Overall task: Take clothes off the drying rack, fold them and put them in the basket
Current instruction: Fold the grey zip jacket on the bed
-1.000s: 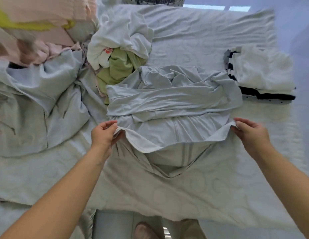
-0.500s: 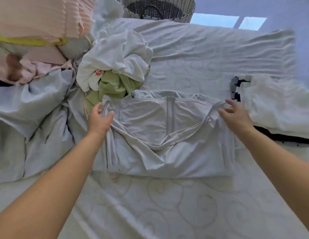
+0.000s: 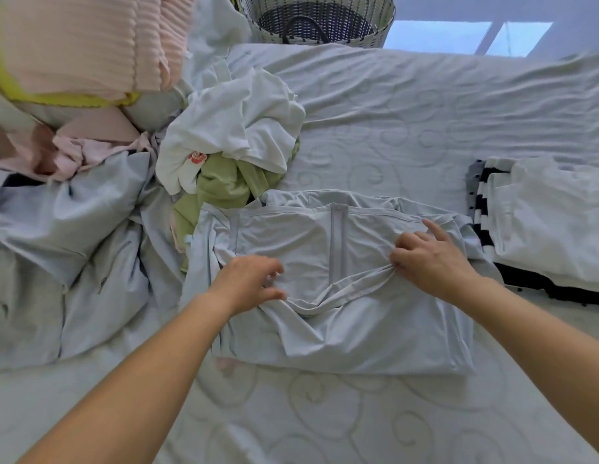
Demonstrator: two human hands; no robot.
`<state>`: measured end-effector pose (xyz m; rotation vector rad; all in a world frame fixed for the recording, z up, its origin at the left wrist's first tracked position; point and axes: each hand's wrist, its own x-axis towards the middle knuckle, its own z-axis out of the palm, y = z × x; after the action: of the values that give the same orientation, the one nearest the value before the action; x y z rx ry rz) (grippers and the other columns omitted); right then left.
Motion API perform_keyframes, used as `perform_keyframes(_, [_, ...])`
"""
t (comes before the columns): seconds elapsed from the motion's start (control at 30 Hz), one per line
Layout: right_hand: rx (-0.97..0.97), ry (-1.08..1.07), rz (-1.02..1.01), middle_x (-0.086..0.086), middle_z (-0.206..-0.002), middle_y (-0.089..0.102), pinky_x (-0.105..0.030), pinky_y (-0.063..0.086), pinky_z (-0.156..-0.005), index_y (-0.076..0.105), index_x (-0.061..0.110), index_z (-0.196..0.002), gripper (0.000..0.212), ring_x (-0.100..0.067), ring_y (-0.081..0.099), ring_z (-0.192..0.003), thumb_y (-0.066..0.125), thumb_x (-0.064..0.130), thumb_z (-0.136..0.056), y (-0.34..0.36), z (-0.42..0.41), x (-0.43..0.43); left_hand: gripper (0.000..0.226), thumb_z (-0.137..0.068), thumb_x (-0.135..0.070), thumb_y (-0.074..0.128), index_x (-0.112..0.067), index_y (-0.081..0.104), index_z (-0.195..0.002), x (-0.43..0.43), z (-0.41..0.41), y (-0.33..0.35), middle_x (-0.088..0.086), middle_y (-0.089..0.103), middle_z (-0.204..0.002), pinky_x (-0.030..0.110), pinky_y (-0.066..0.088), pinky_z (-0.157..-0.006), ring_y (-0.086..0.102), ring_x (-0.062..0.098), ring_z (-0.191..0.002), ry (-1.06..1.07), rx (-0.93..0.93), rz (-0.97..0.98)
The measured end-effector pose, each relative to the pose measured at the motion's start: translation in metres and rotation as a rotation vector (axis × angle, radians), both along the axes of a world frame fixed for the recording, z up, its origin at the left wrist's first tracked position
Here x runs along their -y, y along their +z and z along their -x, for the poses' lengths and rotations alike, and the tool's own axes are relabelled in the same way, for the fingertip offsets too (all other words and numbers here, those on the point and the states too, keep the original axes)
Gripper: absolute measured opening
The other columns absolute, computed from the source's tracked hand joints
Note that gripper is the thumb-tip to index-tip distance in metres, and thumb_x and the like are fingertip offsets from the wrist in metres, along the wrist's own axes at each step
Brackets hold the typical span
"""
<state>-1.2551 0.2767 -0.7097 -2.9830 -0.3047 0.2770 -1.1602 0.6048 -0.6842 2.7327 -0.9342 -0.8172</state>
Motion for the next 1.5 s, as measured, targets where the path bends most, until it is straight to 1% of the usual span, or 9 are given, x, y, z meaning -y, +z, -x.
perform_keyframes(0.13, [-0.064, -0.273, -0.156, 0.005, -0.086, 0.063, -0.04, 0.011, -0.117, 0.063, 0.02, -0.089, 0.006, -0.02, 0.06, -0.09, 0.063, 0.026, -0.091, 0.008, -0.007, 0.001, 0.052, -0.072, -0.066, 0.065, -0.028, 0.062, -0.108, 0.017, 0.006, -0.008, -0.014, 0.059, -0.094, 0.028, 0.039, -0.081, 0.053, 0.01, -0.091, -0.105, -0.009, -0.009])
perform_keyframes(0.27, [0.0, -0.579, -0.363, 0.006, -0.078, 0.061, -0.037, 0.015, -0.116, 0.051, 0.024, -0.088, 0.009, -0.02, 0.054, -0.08, 0.054, 0.026, -0.096, 0.011, -0.015, 0.008, 0.036, -0.078, -0.064, 0.058, -0.03, 0.052, -0.089, 0.026, 0.009, -0.021, -0.013, 0.05, -0.089, 0.03, 0.028, -0.074, 0.051, 0.014, -0.09, -0.247, 0.054, -0.079])
perform_keyframes(0.47, [0.006, -0.632, -0.321, 0.006, -0.075, 0.06, -0.042, 0.023, -0.111, 0.063, 0.02, -0.088, 0.011, -0.013, 0.045, -0.077, 0.06, 0.029, -0.093, 0.008, -0.021, 0.016, 0.011, -0.094, -0.023, 0.051, -0.02, 0.061, -0.096, 0.023, -0.017, -0.03, -0.005, 0.058, -0.093, 0.034, 0.042, -0.07, 0.058, 0.023, -0.091, 0.134, -0.095, 0.152])
perform_keyframes(0.77, [0.133, -0.809, -0.099, -0.012, -0.081, 0.069, -0.04, 0.026, -0.106, 0.065, 0.015, -0.094, 0.022, -0.033, 0.06, -0.088, 0.053, 0.033, -0.096, 0.004, -0.042, 0.032, 0.032, -0.097, -0.045, 0.043, -0.019, 0.051, -0.081, 0.063, -0.075, -0.026, 0.0, 0.059, -0.08, 0.039, 0.041, -0.067, 0.058, 0.028, -0.084, 0.207, 0.001, 0.251])
perform_keyframes(0.97, [-0.02, -0.639, -0.072, -0.002, -0.088, 0.067, -0.041, 0.012, -0.114, 0.065, 0.022, -0.103, 0.029, -0.025, 0.059, -0.104, 0.057, 0.047, -0.09, -0.012, -0.031, 0.042, 0.037, -0.086, -0.059, 0.053, -0.022, 0.05, -0.088, 0.038, -0.092, -0.041, -0.008, 0.059, -0.08, 0.036, 0.038, -0.065, 0.059, 0.022, -0.084, 0.11, -0.096, 0.073])
perform_keyframes(1.07, [-0.077, -0.54, -0.098, -0.009, -0.104, 0.069, -0.042, 0.024, -0.109, 0.066, 0.018, -0.112, 0.04, -0.03, 0.057, -0.11, 0.07, 0.044, -0.081, -0.011, -0.026, 0.057, 0.037, -0.08, -0.059, 0.062, -0.025, 0.055, -0.09, 0.002, -0.103, -0.037, -0.013, 0.06, -0.08, 0.034, 0.045, -0.068, 0.058, 0.013, -0.077, 0.019, -0.155, 0.023])
perform_keyframes(1.23, [-0.062, -0.519, -0.213, -0.01, -0.088, 0.066, -0.043, 0.043, -0.082, 0.07, 0.006, -0.084, 0.022, -0.035, 0.059, -0.088, 0.081, 0.022, -0.073, -0.005, -0.029, 0.065, 0.021, -0.084, -0.043, 0.064, -0.023, 0.059, -0.08, -0.026, -0.11, -0.029, -0.006, 0.056, -0.083, 0.031, 0.044, -0.07, 0.054, 0.014, -0.077, -0.007, -0.158, 0.134])
perform_keyframes(1.4, [0.023, -0.595, -0.388, -0.007, -0.065, 0.054, -0.039, 0.036, -0.101, 0.057, 0.01, -0.072, 0.019, -0.033, 0.053, -0.073, 0.072, 0.015, -0.083, 0.012, -0.036, 0.054, 0.018, -0.093, -0.029, 0.058, -0.021, 0.048, -0.08, -0.01, -0.105, -0.024, -0.006, 0.05, -0.07, 0.022, 0.034, -0.059, 0.044, 0.008, -0.062, 0.222, -0.228, 0.223])
perform_keyframes(1.5, [0.042, -0.606, -0.347, -0.008, -0.064, 0.052, -0.033, 0.037, -0.072, 0.061, 0.014, -0.076, 0.016, -0.026, 0.048, -0.075, 0.073, 0.024, -0.082, 0.019, -0.037, 0.06, 0.016, -0.097, -0.03, 0.051, -0.019, 0.053, -0.085, -0.006, -0.111, -0.029, -0.007, 0.056, -0.078, 0.032, 0.039, -0.068, 0.053, 0.016, -0.077, 0.207, -0.241, 0.116])
